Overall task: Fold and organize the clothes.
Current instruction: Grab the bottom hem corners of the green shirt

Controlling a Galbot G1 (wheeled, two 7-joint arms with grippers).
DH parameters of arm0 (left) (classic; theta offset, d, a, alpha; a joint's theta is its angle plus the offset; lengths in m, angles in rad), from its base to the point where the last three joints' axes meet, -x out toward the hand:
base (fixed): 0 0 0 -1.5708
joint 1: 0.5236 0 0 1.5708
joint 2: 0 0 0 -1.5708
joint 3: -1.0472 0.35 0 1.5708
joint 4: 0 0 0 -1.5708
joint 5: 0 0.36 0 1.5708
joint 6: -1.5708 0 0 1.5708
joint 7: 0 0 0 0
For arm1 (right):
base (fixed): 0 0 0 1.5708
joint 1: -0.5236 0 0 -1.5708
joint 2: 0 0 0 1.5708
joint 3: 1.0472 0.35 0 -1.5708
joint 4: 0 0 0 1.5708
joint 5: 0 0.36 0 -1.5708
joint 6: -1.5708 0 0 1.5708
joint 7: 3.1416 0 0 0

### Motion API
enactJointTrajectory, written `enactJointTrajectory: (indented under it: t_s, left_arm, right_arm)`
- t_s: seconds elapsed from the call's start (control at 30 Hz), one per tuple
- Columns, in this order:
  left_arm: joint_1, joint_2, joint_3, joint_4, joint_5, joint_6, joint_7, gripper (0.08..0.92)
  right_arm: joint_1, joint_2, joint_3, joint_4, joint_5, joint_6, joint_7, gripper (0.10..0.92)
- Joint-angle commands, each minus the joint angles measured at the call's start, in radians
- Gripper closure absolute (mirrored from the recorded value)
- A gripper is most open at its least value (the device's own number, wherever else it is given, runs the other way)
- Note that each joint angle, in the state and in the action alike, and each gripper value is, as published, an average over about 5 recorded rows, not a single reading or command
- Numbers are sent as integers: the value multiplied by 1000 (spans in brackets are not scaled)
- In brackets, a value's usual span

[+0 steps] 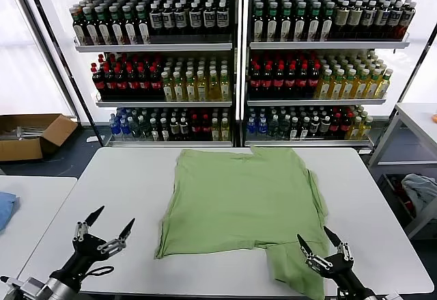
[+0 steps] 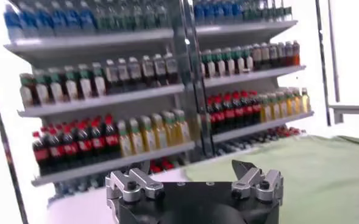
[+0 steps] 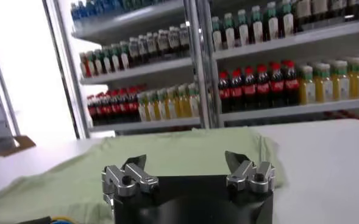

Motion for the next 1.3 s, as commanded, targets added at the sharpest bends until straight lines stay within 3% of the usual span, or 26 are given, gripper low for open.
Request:
enactJointTrajectory:
  t_s: [0.03,0.3,0.67,0.87,1.3]
  left_arm:
    - [6,184,273,-15,-14,272,-171,177]
    - [-66,158,316,38,-30,343,-228,177]
    - [-133,155,361,103,-50,370,-250,177]
    - [-162,146,376,136,-50,372,-253,199]
    - [-141,162,390,116,-53,357,-232,562]
  right_arm:
    - [-122,-97,-8,75,-23,-122,108,203]
    - [-187,-56,-16,136,-64,-134,114,203]
    - [-190,-28,-38,104,-85,-133,135,215]
    - [-186,-19,-45,84,-78,-124,138,361]
    - [-177,15,-55,72,-68,-96,117,733]
